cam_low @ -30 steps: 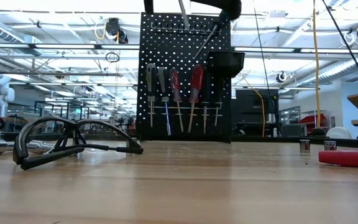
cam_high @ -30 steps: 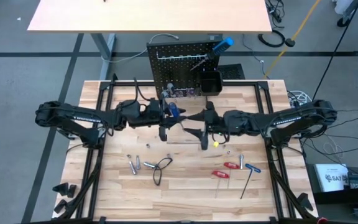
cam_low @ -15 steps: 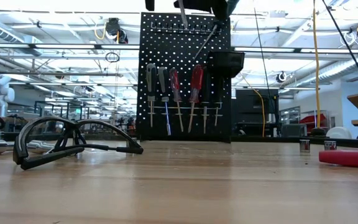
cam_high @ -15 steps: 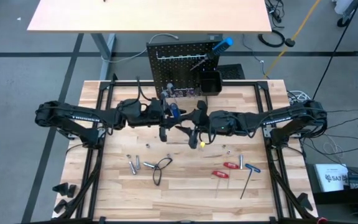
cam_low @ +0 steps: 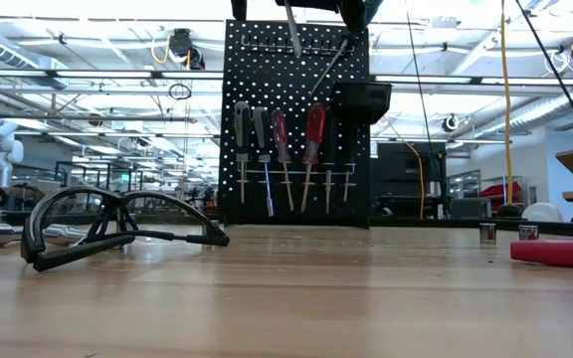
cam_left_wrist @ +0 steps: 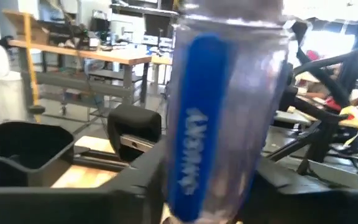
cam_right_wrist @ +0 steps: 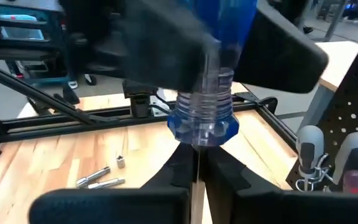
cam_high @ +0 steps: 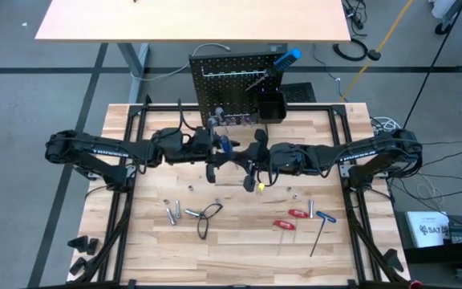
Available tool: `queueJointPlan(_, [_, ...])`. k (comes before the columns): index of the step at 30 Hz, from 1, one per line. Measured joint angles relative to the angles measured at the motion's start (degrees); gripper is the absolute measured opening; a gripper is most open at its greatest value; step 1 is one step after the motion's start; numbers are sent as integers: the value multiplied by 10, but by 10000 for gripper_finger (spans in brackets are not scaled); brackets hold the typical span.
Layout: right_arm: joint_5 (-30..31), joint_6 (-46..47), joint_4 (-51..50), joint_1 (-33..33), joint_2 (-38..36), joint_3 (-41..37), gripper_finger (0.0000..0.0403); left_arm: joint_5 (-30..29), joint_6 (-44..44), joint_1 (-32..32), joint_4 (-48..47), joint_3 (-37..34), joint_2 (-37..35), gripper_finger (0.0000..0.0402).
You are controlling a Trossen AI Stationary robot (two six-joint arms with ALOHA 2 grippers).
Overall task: Hang tools onto peg board
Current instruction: Hang the blue screwdriver on the peg board
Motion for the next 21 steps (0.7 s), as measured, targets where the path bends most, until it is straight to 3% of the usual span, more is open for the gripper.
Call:
queueJointPlan(4, [30,-7,4,0,-1,0,7,-15,-1,8,-24,0,-4,236])
queueJointPlan(7, [42,-7,2,0,-5,0,7,-21,9,15,-70,0,-27,268])
queueJointPlan(10, [48,-2,4,-3,-15,-1,7,-30,28,17,-139,-3,-61,274])
queueJointPlan(15, [113,-2,-20,-9,-37,-1,7,-55,48,16,-195,-41,-142,276])
queueJointPlan(21, [175,-1,12,-29,-44,-1,7,-94,42,15,-137,-155,-253,277])
